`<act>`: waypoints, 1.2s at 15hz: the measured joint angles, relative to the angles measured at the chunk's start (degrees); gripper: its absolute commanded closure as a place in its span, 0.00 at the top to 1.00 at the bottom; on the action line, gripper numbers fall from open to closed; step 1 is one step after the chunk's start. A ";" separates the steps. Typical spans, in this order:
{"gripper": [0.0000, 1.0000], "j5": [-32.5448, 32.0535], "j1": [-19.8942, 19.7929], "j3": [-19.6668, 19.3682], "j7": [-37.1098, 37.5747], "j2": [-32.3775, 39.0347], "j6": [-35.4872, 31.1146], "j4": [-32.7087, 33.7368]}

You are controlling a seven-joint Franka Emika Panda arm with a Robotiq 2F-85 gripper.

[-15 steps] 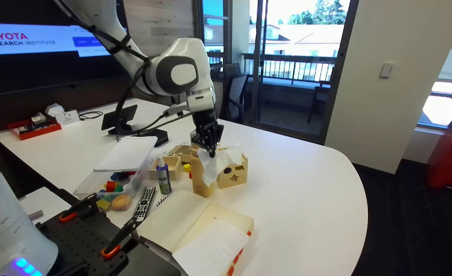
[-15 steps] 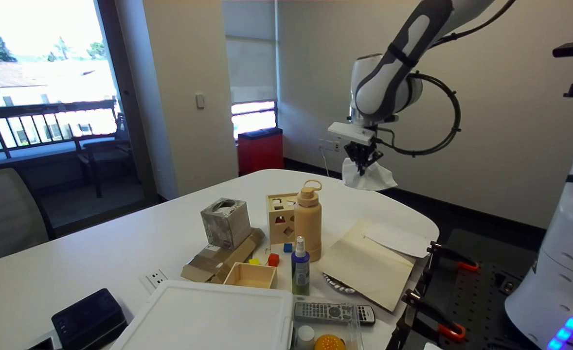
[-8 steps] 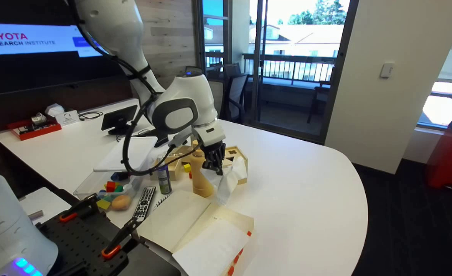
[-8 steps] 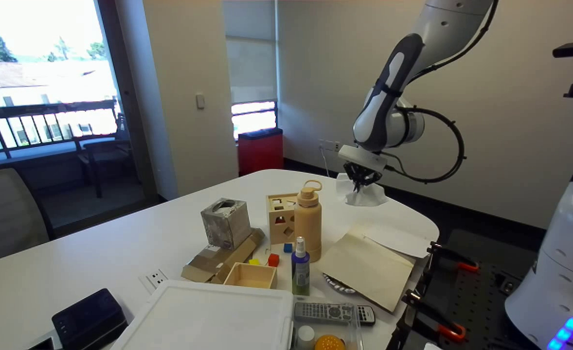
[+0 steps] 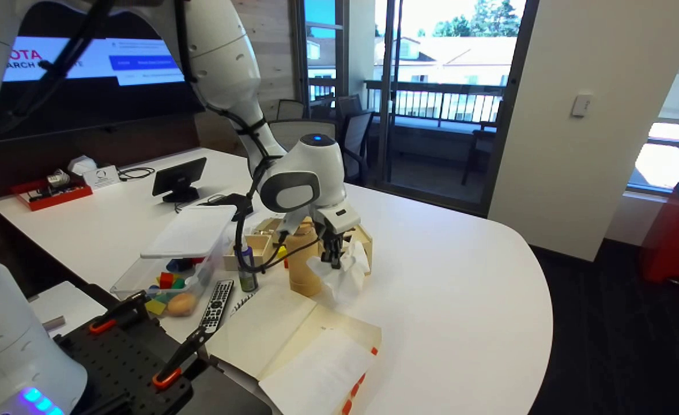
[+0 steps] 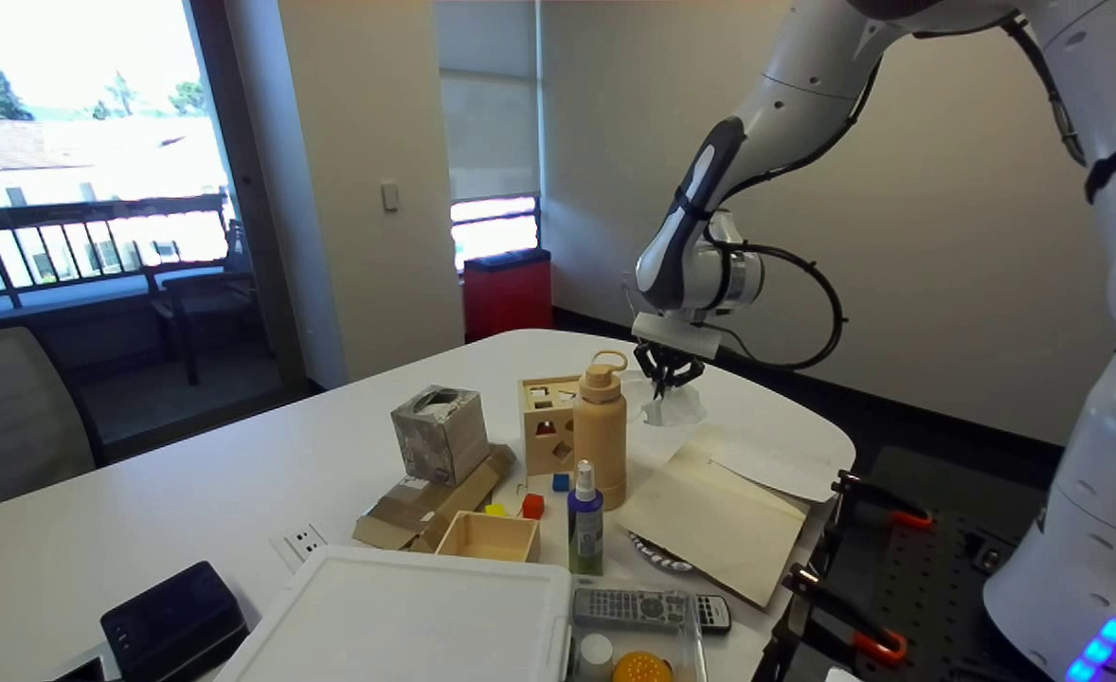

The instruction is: Pick the paper towel and wipe the surface of the paper then place it back down

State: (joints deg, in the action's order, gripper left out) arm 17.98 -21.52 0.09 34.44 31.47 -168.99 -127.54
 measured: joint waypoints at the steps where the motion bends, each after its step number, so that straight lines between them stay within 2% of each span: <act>1: 0.00 1.41 -0.03 -0.71 -1.51 0.79 1.43 0.79; 5: 0.00 5.03 -0.05 -3.24 -5.21 3.12 7.86 2.97; 9: 0.00 5.14 0.49 -5.64 -5.30 7.32 12.72 6.42; 13: 0.00 5.21 0.84 -7.40 -5.03 11.80 15.19 10.18; 18: 0.00 5.21 3.81 -11.58 -3.50 13.82 15.26 11.92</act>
State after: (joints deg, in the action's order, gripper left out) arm 23.19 -17.71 -11.49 30.94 45.29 -153.73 -115.61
